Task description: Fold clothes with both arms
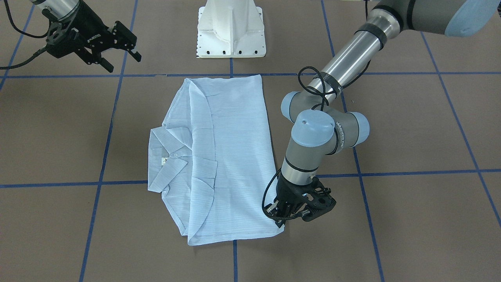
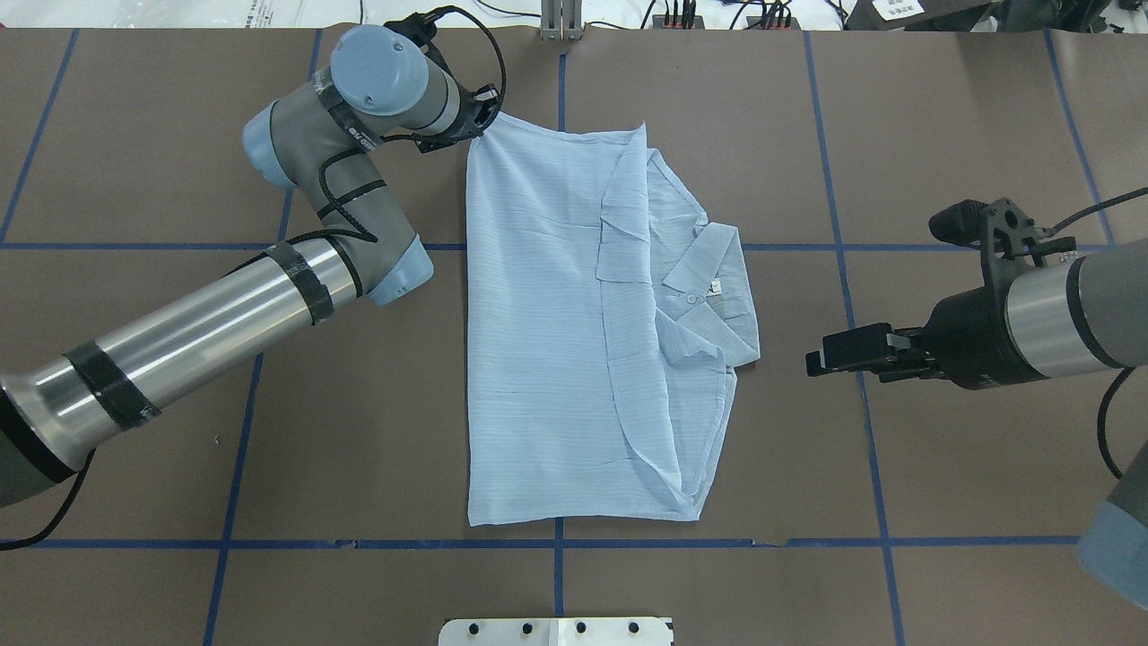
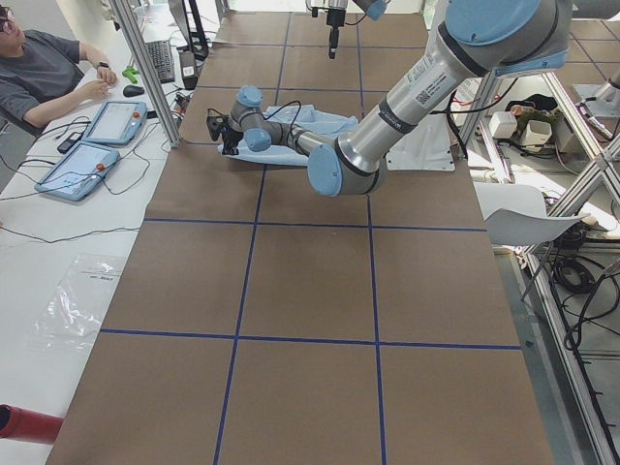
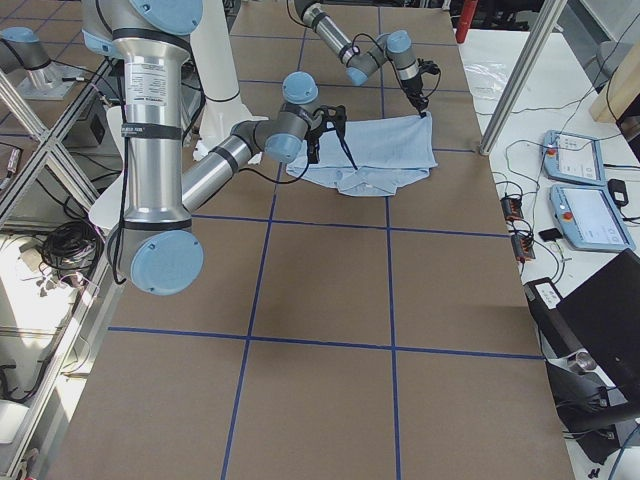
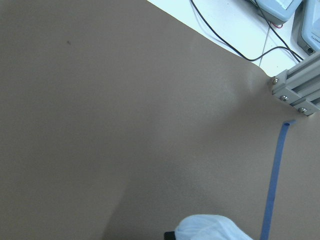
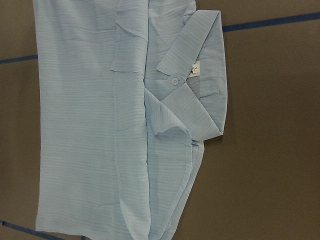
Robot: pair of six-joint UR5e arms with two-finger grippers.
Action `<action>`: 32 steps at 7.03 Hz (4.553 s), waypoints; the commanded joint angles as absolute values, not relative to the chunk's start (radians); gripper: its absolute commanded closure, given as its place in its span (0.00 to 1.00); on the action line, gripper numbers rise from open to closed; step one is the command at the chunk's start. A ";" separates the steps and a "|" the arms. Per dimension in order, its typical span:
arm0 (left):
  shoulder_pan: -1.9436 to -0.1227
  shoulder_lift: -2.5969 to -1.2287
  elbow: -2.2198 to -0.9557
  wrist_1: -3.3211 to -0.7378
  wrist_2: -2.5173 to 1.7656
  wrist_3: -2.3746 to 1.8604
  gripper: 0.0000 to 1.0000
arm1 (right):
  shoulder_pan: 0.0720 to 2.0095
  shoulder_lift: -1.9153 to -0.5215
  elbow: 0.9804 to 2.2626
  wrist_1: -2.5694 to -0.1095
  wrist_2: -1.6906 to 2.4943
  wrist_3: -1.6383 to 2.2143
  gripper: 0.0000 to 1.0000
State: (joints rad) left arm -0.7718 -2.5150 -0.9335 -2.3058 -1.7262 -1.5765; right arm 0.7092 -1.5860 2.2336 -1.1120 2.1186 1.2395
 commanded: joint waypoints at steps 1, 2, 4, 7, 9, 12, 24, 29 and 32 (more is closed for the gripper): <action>-0.781 -2.513 -0.937 -2.327 -1.721 -1.524 0.00 | 0.707 -1.559 2.195 -1.112 2.117 1.239 0.00; -0.799 -2.508 -0.948 -2.321 -1.748 -1.520 0.00 | 0.706 -1.533 2.166 -1.114 2.102 1.239 0.00; -0.821 -2.403 -1.128 -2.237 -1.842 -1.462 0.00 | 0.620 -1.464 2.108 -1.124 1.987 1.232 0.00; -0.819 -2.240 -1.438 -2.070 -1.848 -1.451 0.00 | 0.485 -1.327 2.022 -1.202 1.811 1.226 0.00; -0.818 -2.136 -1.602 -2.048 -1.896 -1.431 0.00 | 0.375 -1.180 1.993 -1.431 1.632 1.210 0.00; -0.815 -2.112 -1.629 -2.043 -1.898 -1.431 0.00 | 0.240 -1.137 1.896 -1.477 1.420 1.106 0.00; -0.805 -2.117 -1.621 -2.043 -1.901 -1.442 0.00 | 0.225 -1.176 1.867 -1.500 1.408 0.970 0.00; -0.776 -2.128 -1.627 -2.043 -1.899 -1.448 0.00 | 0.313 -1.478 2.037 -1.490 1.488 0.944 0.00; -0.770 -2.125 -1.628 -2.043 -1.898 -1.448 0.00 | 0.391 -1.432 2.079 -1.485 1.584 0.925 0.00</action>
